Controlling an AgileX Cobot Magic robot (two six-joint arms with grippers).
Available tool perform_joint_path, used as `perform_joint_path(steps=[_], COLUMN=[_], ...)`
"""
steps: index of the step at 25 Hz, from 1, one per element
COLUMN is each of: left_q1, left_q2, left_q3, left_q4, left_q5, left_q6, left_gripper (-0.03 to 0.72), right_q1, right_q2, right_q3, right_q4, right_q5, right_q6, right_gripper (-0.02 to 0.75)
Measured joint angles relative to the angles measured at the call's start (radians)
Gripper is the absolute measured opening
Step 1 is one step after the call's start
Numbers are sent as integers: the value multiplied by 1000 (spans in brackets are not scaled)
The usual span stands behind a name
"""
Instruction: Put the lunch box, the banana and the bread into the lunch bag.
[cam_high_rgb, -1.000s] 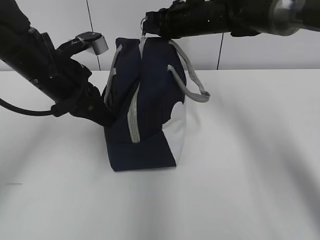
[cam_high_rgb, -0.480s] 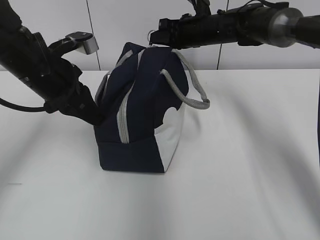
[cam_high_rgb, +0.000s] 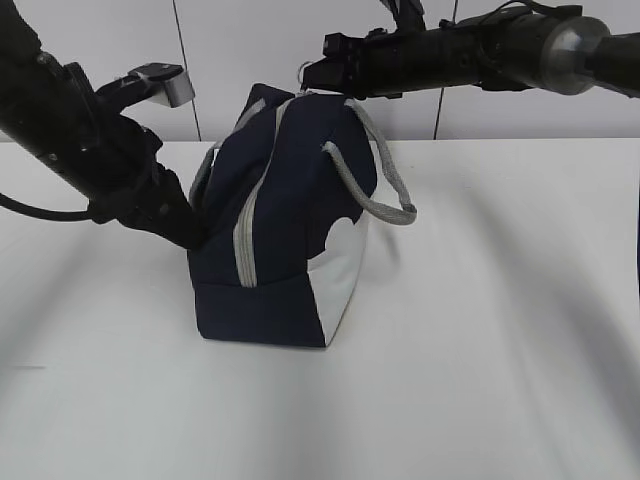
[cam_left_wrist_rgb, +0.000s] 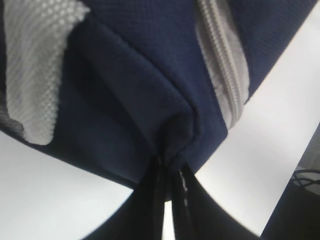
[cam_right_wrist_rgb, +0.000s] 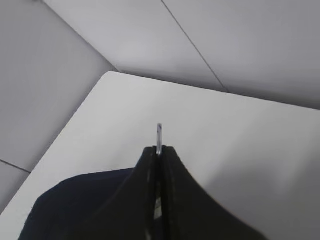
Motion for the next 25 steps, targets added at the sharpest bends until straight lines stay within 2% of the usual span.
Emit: perform_joint_path(steps=[8,12,20,25], left_q1=[3,3,3,3], left_q2=[-1,-35,-122,-196], left_q3=[0,0,0,-16], left_q4=[-44,-44,-35,-35], left_q5=[-5,4,17,-6], left_q6=[-37,-59,-143,-178], left_gripper=[18,115,395,428], right_q1=[0,0,0,0], right_q2=[0,0,0,0], right_q3=[0,0,0,0], right_q4=[-28,-30,-32,-32], right_q5=[32,30,18,-3], right_q6=[0,0,0,0], right_gripper=[6,6,6,6])
